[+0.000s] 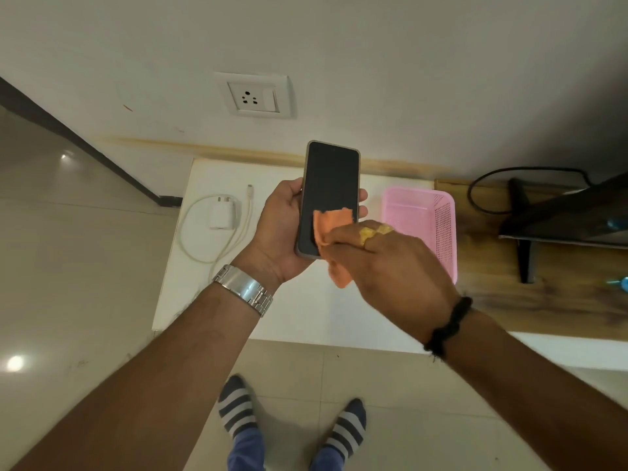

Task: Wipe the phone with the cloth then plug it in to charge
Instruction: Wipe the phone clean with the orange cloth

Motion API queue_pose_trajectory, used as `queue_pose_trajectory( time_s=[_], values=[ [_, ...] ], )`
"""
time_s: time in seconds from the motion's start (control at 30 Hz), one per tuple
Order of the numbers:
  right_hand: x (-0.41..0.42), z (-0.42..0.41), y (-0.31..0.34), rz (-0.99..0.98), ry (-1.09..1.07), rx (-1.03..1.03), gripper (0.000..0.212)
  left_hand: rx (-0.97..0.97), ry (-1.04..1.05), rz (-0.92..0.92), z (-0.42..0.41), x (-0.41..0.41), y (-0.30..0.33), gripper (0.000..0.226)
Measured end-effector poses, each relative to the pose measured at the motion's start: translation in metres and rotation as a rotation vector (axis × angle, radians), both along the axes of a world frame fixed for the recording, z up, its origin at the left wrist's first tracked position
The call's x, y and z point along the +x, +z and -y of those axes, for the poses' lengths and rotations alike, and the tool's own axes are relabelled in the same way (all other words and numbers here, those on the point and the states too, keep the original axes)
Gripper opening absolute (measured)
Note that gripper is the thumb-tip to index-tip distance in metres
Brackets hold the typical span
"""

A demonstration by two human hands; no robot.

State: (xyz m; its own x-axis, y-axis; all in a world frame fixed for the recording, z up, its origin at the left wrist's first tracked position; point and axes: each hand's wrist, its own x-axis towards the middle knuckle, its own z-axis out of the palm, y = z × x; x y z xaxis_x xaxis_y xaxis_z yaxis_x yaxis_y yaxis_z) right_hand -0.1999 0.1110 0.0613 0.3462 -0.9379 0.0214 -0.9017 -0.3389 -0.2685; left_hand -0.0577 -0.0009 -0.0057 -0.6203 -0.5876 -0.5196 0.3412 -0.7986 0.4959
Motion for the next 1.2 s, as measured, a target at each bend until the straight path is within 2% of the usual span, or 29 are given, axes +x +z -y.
queue_pose_trajectory(
  time_s=[0.1,0.27,0.43,0.57,0.77,0.83,0.9,0.97,1.07,1.13,1.2],
  values=[
    [-0.018,-0.003,-0.003,-0.044,-0.059,-0.032,0.035,-0.012,-0.003,-0.010,0.000,0.003,-0.001,0.064],
    [0.010,-0.001,-0.005,-0.010,0.057,-0.016,0.033,0.003,0.035,0.007,-0.010,-0.006,-0.002,0.063],
    [-0.012,-0.012,0.001,-0.020,-0.004,-0.079,0.047,-0.009,0.003,-0.042,-0.004,0.008,0.000,0.066],
    [0.015,-0.005,0.004,0.014,0.073,-0.073,0.030,0.021,0.016,-0.047,-0.011,-0.006,0.004,0.065],
    [0.003,-0.012,0.006,0.035,0.035,-0.036,0.038,0.037,0.037,-0.059,-0.010,0.004,0.008,0.065],
    [0.011,-0.004,0.008,0.031,0.065,-0.006,0.031,0.051,0.023,-0.050,-0.015,0.001,0.009,0.061],
    [0.015,0.019,0.014,0.016,-0.015,-0.001,0.021,0.092,-0.011,-0.058,-0.024,-0.005,0.011,0.048],
    [0.005,0.050,0.018,0.012,-0.193,-0.088,0.012,0.078,-0.031,-0.051,-0.031,-0.008,0.010,0.045],
    [-0.006,0.077,0.015,0.019,-0.382,-0.142,0.020,0.078,-0.038,-0.034,-0.033,-0.010,0.011,0.049],
    [0.008,0.062,0.008,-0.053,-0.345,-0.120,0.018,0.108,-0.006,-0.004,-0.028,-0.007,0.012,0.046],
    [0.034,0.032,0.010,0.012,-0.195,0.003,0.012,0.140,0.002,0.003,-0.022,-0.001,0.011,0.043]
  ],
)
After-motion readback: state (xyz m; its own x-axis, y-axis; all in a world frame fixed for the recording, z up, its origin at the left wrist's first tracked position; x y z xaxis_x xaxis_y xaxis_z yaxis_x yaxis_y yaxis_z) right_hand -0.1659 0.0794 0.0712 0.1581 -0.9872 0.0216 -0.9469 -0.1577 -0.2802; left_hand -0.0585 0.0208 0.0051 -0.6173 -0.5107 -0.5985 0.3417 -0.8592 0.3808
